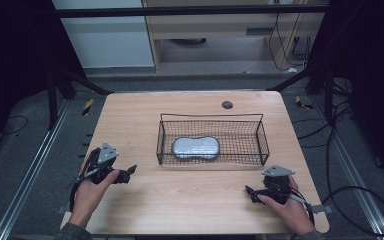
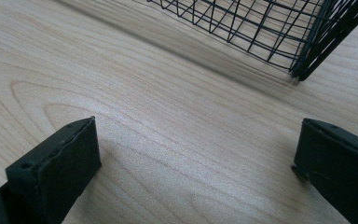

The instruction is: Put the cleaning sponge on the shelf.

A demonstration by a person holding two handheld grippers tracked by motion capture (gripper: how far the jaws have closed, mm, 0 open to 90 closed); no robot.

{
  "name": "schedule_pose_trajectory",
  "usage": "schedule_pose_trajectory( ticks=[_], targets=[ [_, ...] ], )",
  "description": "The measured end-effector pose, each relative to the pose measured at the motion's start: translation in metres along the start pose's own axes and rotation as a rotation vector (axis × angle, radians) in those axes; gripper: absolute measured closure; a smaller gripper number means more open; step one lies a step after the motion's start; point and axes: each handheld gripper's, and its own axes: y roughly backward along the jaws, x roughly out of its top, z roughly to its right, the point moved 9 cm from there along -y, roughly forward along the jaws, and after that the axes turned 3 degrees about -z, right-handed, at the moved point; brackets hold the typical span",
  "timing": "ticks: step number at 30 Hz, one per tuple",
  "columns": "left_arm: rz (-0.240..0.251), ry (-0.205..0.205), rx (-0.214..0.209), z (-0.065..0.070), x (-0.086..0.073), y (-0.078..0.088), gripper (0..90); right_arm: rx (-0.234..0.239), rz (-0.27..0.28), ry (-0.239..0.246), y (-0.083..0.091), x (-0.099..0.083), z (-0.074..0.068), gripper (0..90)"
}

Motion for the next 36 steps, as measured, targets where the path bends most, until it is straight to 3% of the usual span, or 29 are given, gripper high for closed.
schedule_pose_trajectory(
  ticks=[5,12,36],
  targets=[
    [-0.037,0.035,0.016,-0.010,-0.018,-0.013,3.9,0.000,0.000,0.000,0.000,0.000,0.000,0.3],
    [-0.061,0.057,0.017,-0.016,-0.031,-0.025,4.0,0.000,0.000,0.000,0.000,0.000,0.000,0.3],
    [-0.129,0.182,-0.008,-0.029,-0.055,-0.059,2.0,0.001,0.000,0.002,0.000,0.000,0.000,0.3]
  ],
)
